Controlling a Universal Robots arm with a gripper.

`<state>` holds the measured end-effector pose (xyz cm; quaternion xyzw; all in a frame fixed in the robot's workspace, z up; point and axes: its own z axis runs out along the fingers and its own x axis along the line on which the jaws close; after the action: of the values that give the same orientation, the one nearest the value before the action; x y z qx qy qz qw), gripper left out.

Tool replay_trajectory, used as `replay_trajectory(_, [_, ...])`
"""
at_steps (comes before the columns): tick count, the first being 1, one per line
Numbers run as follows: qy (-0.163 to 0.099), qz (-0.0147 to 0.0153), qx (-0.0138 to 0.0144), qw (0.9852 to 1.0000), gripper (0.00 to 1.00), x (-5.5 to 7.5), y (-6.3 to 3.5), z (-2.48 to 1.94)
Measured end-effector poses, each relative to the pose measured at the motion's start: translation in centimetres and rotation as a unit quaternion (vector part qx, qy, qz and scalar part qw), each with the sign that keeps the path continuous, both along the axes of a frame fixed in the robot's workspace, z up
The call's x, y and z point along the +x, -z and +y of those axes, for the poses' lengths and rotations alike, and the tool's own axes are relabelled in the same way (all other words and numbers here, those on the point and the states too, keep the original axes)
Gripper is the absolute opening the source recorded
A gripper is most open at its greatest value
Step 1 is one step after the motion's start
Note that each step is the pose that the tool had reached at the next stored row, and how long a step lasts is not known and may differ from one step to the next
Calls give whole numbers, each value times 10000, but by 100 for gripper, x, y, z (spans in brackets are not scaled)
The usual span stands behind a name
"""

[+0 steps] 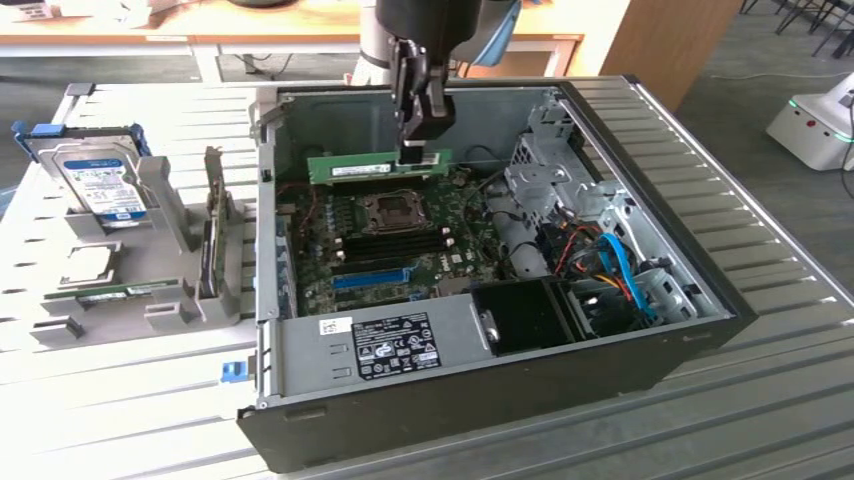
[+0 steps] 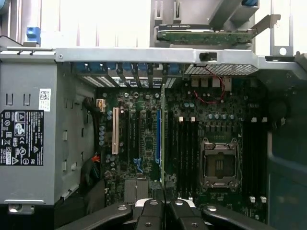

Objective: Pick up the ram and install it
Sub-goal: 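Pick up the ram and move it above insertion slot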

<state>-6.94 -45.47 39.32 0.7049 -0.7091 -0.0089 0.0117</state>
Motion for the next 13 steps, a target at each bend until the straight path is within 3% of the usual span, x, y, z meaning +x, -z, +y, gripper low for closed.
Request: replay_trajectory(13, [0, 0, 0, 10000, 12, 177, 1, 0])
